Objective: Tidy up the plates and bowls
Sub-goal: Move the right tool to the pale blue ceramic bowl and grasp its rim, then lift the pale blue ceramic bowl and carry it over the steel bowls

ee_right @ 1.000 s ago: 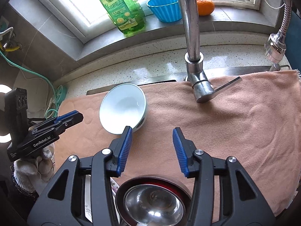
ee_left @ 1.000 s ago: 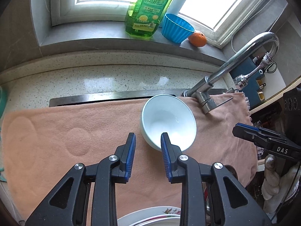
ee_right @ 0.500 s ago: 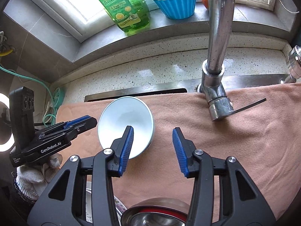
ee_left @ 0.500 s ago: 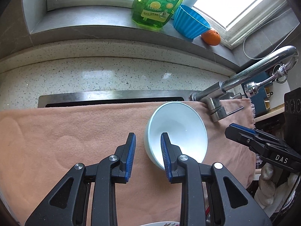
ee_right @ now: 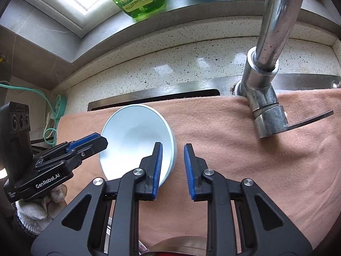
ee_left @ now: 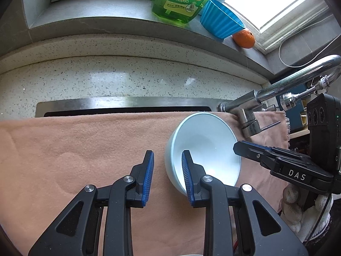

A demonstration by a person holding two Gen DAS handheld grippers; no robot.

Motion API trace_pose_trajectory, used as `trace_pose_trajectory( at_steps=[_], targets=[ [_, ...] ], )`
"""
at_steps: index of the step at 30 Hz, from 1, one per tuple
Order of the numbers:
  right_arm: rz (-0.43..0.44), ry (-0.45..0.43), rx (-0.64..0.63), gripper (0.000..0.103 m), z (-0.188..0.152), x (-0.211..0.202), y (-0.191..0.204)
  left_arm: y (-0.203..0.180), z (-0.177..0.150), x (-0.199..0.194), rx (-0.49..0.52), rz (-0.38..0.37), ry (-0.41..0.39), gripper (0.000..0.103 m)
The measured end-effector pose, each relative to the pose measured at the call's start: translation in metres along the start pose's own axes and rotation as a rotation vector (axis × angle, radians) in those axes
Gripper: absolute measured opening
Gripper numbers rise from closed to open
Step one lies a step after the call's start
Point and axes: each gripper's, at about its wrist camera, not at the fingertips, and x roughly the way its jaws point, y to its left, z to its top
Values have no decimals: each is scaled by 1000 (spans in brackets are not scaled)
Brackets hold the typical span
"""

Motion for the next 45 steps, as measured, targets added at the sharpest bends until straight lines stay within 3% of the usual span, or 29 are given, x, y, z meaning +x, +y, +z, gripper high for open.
trace_pose_trajectory(
  at_steps=[9, 13, 23, 45],
  targets=[
    [6, 18, 9, 13, 1, 10, 0, -1, -3, 6, 25, -11, 16, 11],
    [22, 24, 18, 8, 1, 13, -1, -4, -4, 7, 38, -11, 11, 9],
    [12, 21, 20, 7, -4, 7, 2, -8, -10, 2, 41, -7, -2, 9],
    [59, -43, 11, 7, -43, -72, 8, -47, -44, -60, 77, -98, -59, 9]
  ],
)
